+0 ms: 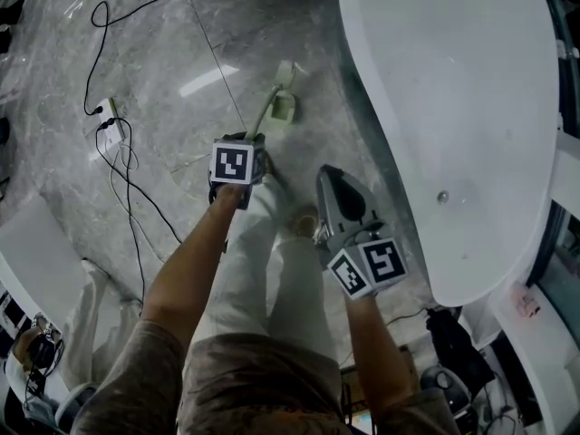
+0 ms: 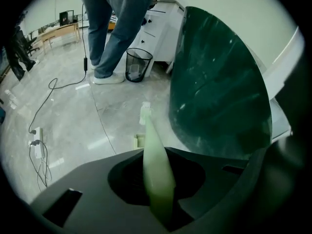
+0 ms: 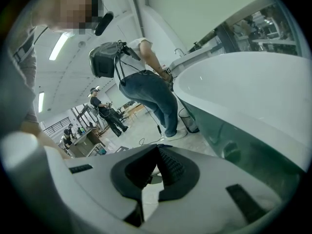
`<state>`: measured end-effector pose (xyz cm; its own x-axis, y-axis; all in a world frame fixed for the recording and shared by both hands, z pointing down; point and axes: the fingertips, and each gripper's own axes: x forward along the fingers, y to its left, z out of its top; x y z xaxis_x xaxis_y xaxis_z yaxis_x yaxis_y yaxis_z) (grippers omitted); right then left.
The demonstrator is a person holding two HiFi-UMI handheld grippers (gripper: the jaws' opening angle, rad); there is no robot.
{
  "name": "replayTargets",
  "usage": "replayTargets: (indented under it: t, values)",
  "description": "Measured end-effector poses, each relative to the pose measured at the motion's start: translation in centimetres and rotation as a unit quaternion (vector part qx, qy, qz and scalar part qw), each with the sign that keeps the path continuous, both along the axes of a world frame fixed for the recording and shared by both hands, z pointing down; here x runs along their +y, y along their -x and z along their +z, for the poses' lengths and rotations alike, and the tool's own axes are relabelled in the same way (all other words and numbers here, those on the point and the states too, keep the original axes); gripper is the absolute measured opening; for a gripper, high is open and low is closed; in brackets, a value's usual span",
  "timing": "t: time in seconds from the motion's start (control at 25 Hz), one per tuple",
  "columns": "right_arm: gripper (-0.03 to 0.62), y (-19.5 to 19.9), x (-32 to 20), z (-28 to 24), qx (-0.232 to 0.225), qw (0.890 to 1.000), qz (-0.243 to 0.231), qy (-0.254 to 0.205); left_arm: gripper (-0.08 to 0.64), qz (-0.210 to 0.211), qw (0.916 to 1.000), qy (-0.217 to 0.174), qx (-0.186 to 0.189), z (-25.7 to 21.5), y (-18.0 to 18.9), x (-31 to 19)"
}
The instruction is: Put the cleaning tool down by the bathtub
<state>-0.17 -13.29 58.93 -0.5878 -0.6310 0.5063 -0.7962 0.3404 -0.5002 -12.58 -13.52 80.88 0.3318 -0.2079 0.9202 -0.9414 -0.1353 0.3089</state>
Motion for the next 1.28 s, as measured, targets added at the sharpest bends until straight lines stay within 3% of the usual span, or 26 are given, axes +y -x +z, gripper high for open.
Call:
replayTargets:
  t: [0.32,0.64,0.92,1.16,1.28]
  values:
    - [0.0,-0.2,0.0,0.9,-0.001,1.0,0.01,0.008,0.066,0.01,0.9975,0.068,-0.015,4.2,-0.7,1.1]
    - [0.0,-0.5,0.3,2.0,-0.004,1.0,0.018,0.022,0.066,0.028,0.9893,0.137,-0.042,6.4,-0.8,2.6]
    - [0.0,-1.0,-0.1,2.5,-0.007,0.999,0.023,0.027,0.064,0.036,0.9879,0.148,-0.031,8.0,-2.8,1.6]
    - [0.0,-1.5,-0.1,3.1,-0.009,0.999,0.028,0.034,0.064,0.059,0.98,0.178,-0.066,8.7,-2.2,1.9]
    - [0.0,-1.8,0.1,3.4,-0.01,0.999,0.03,0.037,0.064,0.065,0.9791,0.182,-0.065,9.5,-2.6,2.0]
